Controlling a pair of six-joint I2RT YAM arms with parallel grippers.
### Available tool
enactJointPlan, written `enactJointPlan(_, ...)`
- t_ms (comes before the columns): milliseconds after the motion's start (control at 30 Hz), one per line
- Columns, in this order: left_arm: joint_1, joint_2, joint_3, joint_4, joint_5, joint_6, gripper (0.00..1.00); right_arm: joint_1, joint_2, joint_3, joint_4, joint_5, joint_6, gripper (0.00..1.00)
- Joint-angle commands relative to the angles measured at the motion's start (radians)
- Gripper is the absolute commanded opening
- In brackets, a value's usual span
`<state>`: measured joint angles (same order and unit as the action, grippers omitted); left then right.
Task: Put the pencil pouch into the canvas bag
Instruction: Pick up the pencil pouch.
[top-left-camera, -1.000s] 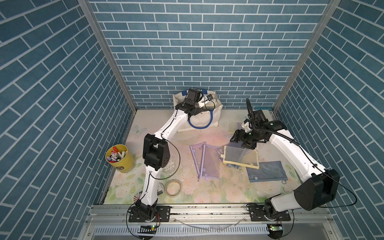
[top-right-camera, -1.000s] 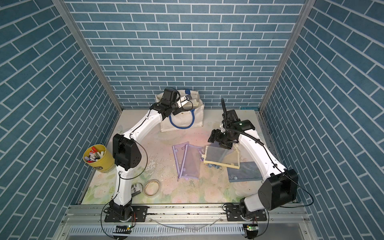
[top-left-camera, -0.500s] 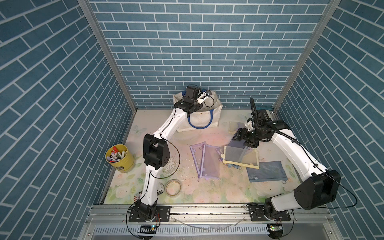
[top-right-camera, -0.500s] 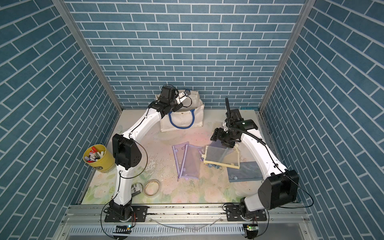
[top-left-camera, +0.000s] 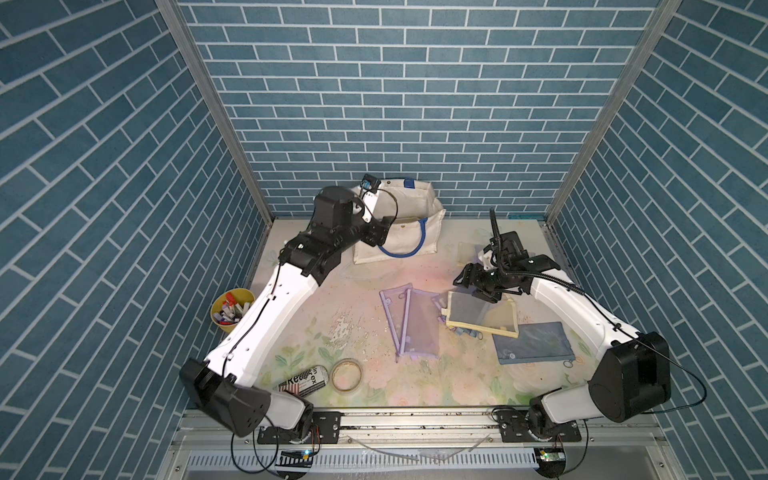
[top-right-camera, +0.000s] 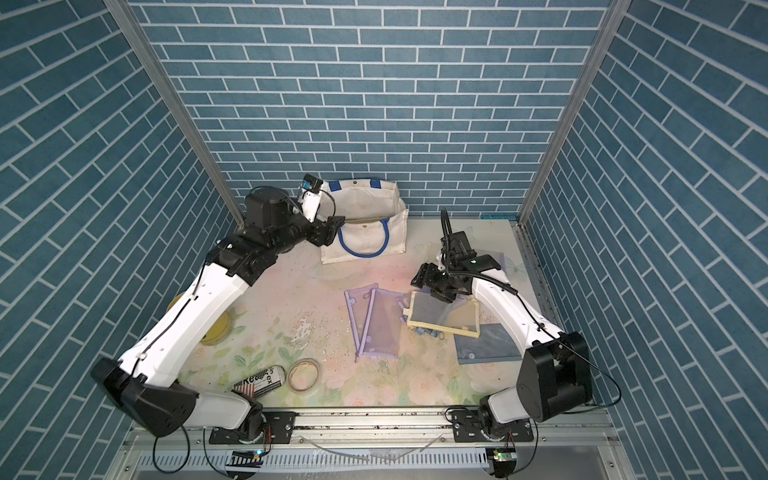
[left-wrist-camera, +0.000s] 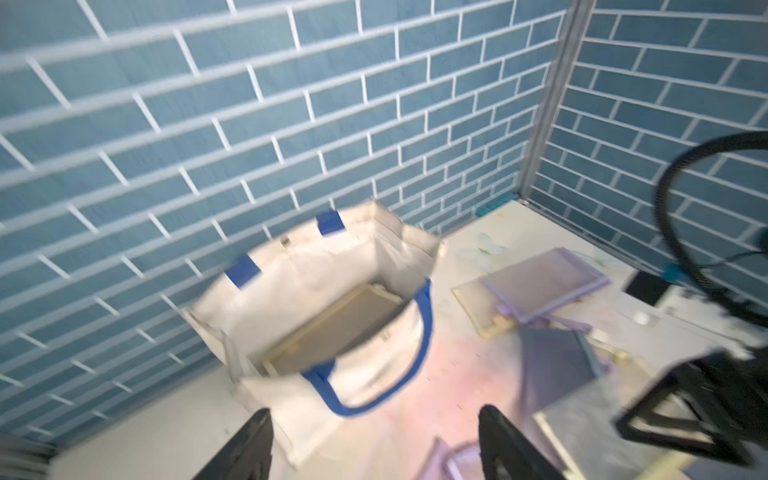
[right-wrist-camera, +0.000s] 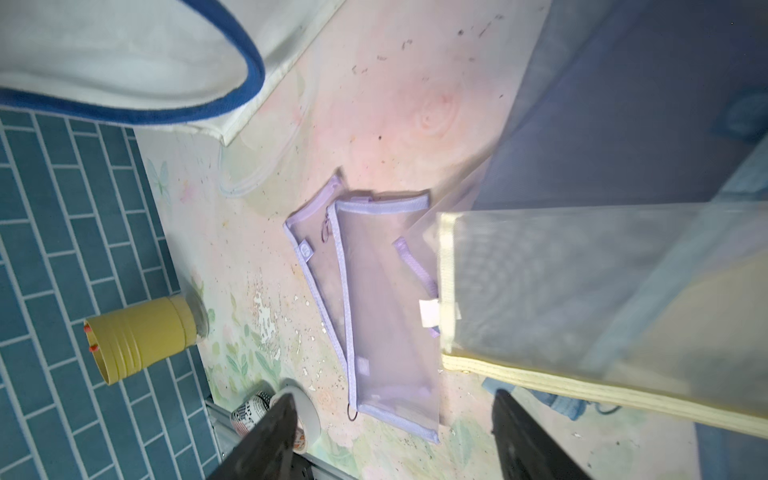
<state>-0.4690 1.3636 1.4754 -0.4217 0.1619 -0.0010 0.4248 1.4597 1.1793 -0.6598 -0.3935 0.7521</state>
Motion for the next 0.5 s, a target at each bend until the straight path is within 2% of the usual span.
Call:
enactJointPlan(0, -0.004, -0.005, -0.216, -0.072, 0.210, -0.313, 0.79, 0.049, 0.044, -0.062, 0.099, 0.001, 0.054, 0.73)
enactJointPlan(200, -0.009, -0.011, -0.458, 0.099, 0.402, -0.551, 0.79, 0.097, 0.148, -0.097, 0.229, -0.024, 0.103, 0.71)
enactJointPlan(467, -0.008, 0.103, -0.550, 0.205, 0.456, -0.575, 0.73, 0.151, 0.258, -0.077, 0.292, 0.024, 0.148, 0.70)
